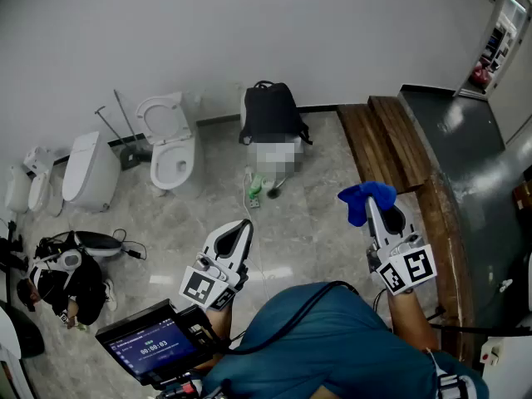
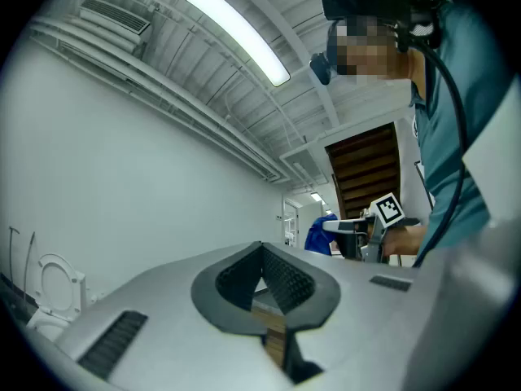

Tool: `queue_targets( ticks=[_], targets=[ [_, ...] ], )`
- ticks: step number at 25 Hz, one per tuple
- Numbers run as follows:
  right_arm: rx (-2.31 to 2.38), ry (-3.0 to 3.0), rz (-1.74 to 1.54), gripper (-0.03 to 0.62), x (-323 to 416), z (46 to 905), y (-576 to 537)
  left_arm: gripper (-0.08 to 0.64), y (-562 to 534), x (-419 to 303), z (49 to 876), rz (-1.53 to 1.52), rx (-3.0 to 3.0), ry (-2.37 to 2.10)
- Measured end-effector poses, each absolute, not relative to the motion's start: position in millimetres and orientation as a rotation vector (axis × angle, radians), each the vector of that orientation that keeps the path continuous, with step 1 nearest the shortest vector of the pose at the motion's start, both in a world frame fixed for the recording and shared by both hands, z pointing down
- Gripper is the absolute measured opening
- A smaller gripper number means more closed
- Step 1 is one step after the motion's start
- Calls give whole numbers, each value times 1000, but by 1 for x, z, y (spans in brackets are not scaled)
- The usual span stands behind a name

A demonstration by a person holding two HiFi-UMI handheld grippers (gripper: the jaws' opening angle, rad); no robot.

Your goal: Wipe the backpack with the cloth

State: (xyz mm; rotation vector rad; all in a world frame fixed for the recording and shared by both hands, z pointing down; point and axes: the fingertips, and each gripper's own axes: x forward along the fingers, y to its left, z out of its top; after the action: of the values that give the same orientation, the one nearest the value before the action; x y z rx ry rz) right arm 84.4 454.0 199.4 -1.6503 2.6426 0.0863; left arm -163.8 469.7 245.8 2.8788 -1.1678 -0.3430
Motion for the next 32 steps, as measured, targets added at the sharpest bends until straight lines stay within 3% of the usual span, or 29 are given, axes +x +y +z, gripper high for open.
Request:
queue_targets(
  ticks=[9, 19, 32],
  targets=[
    [-1688, 2641, 125, 51, 81, 204, 450, 5, 466, -175, 258, -369, 2865, -1166],
    [-1636, 2668, 49, 51, 82, 222, 339, 5, 386, -172, 272, -297, 2802, -1217],
    [-1474, 2764, 94, 51, 128, 243, 142, 5, 200, -104, 277, -202, 2815, -1357]
  ],
)
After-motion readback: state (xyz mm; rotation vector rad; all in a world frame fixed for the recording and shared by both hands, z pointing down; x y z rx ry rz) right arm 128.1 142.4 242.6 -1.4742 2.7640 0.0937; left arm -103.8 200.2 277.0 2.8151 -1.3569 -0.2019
